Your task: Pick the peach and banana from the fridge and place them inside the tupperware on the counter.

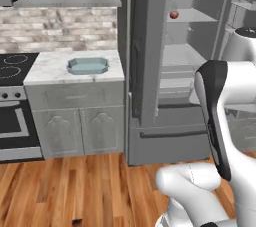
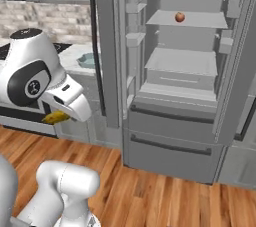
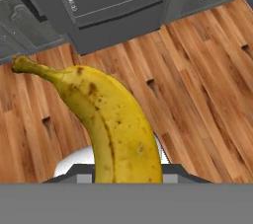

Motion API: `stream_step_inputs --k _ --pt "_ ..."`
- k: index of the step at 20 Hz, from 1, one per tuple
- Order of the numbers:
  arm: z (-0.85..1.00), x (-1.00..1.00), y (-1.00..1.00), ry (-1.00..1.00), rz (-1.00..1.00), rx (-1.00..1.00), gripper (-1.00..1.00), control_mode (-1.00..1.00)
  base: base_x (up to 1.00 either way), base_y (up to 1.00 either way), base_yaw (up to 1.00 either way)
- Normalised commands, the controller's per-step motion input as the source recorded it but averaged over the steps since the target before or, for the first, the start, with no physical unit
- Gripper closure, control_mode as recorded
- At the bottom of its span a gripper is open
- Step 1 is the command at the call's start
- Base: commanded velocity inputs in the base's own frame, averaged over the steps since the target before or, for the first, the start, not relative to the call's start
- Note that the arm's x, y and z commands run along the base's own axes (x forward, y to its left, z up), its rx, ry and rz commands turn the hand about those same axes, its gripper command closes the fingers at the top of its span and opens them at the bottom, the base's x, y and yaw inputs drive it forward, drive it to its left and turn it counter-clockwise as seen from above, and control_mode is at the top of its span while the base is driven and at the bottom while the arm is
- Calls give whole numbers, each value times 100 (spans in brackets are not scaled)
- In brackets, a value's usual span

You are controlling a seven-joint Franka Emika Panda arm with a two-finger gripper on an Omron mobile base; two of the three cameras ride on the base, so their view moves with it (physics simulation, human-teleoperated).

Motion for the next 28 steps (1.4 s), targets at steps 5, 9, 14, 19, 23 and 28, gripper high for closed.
stream_step_inputs --k 5,9,14,19,23,28 --pt "0 0 0 0 0 0 100 100 13 97 -1" --pt "0 0 0 0 0 0 100 100 47 88 -5" --pt "0 0 0 0 0 0 100 100 38 68 44" --pt "0 0 0 0 0 0 100 100 41 61 69" --pt "0 0 0 0 0 0 100 100 69 22 36" --pt "0 0 0 0 0 0 100 100 94 1 -2"
